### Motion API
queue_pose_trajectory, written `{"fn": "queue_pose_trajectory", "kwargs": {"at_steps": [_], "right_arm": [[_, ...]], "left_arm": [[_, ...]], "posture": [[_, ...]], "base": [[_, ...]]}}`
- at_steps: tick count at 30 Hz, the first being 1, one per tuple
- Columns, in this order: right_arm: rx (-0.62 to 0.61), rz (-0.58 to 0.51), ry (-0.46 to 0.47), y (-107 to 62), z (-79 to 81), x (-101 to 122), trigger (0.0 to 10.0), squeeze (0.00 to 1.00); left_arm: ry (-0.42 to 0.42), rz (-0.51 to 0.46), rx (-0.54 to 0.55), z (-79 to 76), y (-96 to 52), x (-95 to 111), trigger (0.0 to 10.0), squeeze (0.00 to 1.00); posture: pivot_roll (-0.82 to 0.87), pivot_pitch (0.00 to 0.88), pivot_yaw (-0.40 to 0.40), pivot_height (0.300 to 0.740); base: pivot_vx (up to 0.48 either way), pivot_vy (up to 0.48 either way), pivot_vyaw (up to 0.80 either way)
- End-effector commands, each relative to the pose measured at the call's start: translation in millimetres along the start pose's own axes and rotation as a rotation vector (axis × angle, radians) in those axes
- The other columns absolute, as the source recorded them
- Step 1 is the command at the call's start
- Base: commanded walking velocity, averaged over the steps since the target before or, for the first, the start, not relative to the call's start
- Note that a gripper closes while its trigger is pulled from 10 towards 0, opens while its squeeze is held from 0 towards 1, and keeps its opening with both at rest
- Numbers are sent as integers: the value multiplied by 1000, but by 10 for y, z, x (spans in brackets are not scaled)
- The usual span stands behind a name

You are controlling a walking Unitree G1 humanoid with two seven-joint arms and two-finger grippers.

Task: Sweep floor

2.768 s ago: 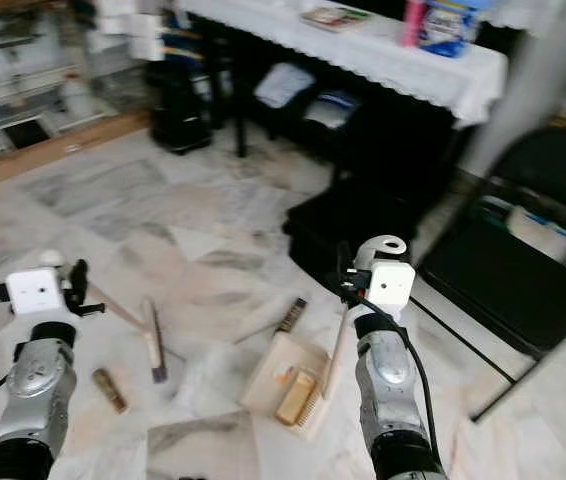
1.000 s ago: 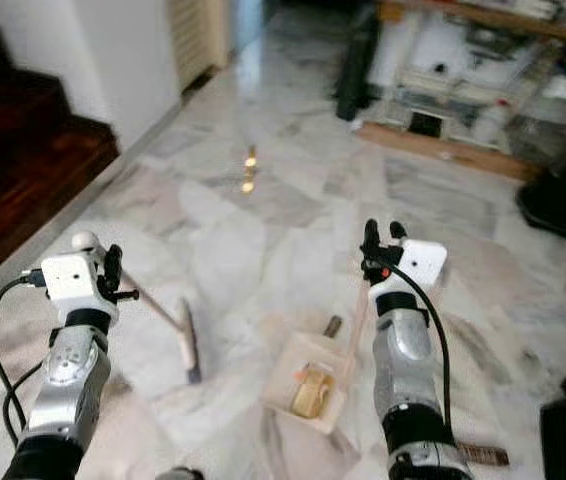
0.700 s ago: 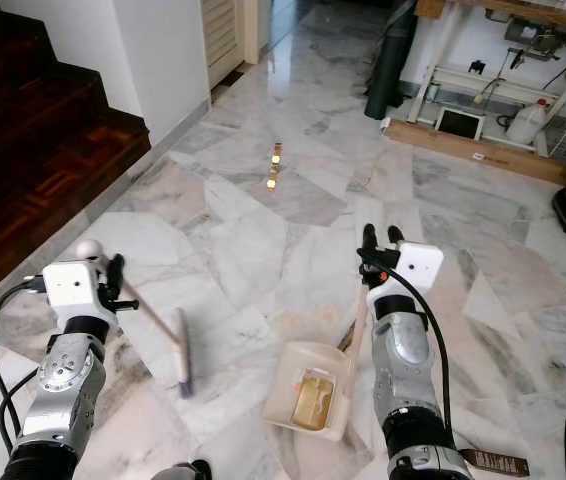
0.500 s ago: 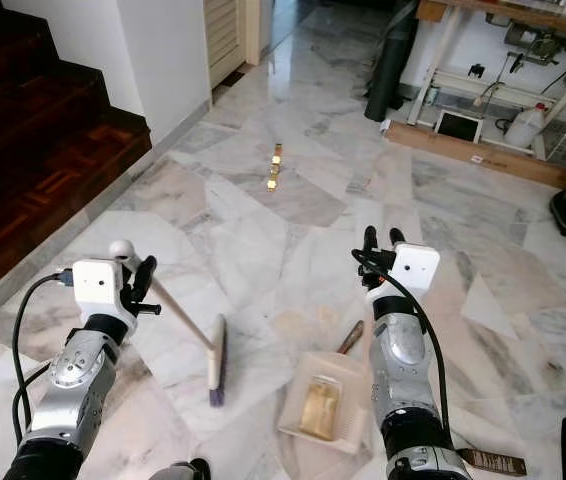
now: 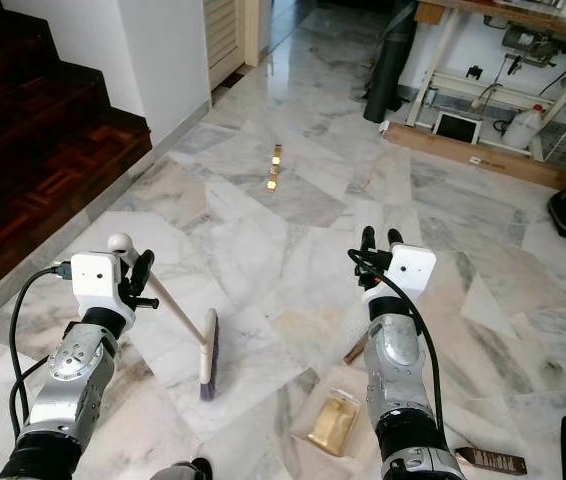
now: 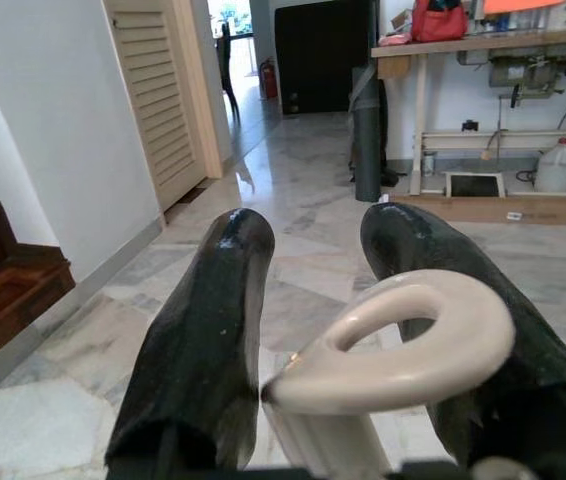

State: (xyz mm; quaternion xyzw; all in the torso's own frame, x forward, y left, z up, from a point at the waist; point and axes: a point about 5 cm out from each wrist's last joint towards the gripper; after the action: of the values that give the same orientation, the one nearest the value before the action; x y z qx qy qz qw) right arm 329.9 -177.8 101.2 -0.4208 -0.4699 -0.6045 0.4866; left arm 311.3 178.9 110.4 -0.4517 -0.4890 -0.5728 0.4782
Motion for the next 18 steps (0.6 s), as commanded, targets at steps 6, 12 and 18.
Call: {"fn": "queue_pose_trajectory", "kwargs": {"at_steps": [6,12,18], "right_arm": [[33,-33,2,63,79,70,10000,0],[38,-34,11,46,115,58,10000,0],[36,-31,13,35,107,46,10000,0]], "left_arm": [[10,-56,20,28,-13,117,10000,0],[5,-57,16,25,-30,122,10000,0],[3,-56,10,9,-30,131,10000,0]], "posture": [[147,70,-86,740],[147,69,-74,740],[146,77,-70,740]], "base": [[0,263,0],[0,265,0],[0,266,0]]}}
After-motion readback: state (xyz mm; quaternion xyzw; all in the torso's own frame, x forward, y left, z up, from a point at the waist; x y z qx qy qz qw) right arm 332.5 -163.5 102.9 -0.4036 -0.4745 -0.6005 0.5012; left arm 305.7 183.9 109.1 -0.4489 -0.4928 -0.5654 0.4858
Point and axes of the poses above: a point about 5 cm out from each wrist's last joint towards the gripper, its own y axis pointing out of the wrist towards the gripper, its own x axis along the axis of the wrist's last joint, z = x × y, and after that the axes turned 5 degrees about y, right-handed
